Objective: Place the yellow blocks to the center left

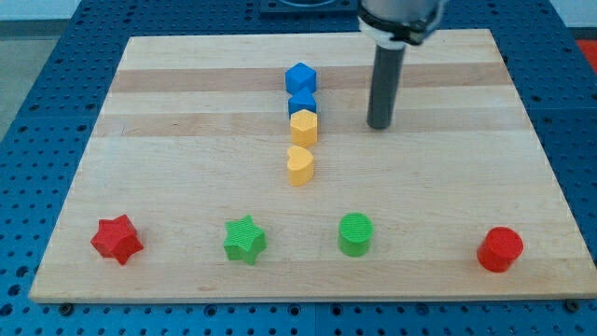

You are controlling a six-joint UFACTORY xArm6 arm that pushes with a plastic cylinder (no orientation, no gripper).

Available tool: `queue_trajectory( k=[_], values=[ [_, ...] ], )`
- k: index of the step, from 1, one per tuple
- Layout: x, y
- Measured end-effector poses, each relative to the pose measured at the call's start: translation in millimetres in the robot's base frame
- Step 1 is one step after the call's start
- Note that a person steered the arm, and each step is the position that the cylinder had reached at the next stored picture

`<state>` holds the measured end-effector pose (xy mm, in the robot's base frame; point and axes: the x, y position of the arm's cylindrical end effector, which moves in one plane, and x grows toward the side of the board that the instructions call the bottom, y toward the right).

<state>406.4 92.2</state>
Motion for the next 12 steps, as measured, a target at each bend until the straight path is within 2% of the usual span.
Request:
queue_trajectory(
  k=[1, 3, 4, 5, 6, 7, 9, 10, 12],
  values=[
    [4.5, -68.0],
    [-4.3, -250.2],
    [-11.1, -208.4],
    [-41.9, -208.4],
    [-44.8, -261.9],
    [-36.4, -258.5],
    [-4.2, -102.9],
    [33.9, -47.4],
    [91.0, -122.4]
  ],
)
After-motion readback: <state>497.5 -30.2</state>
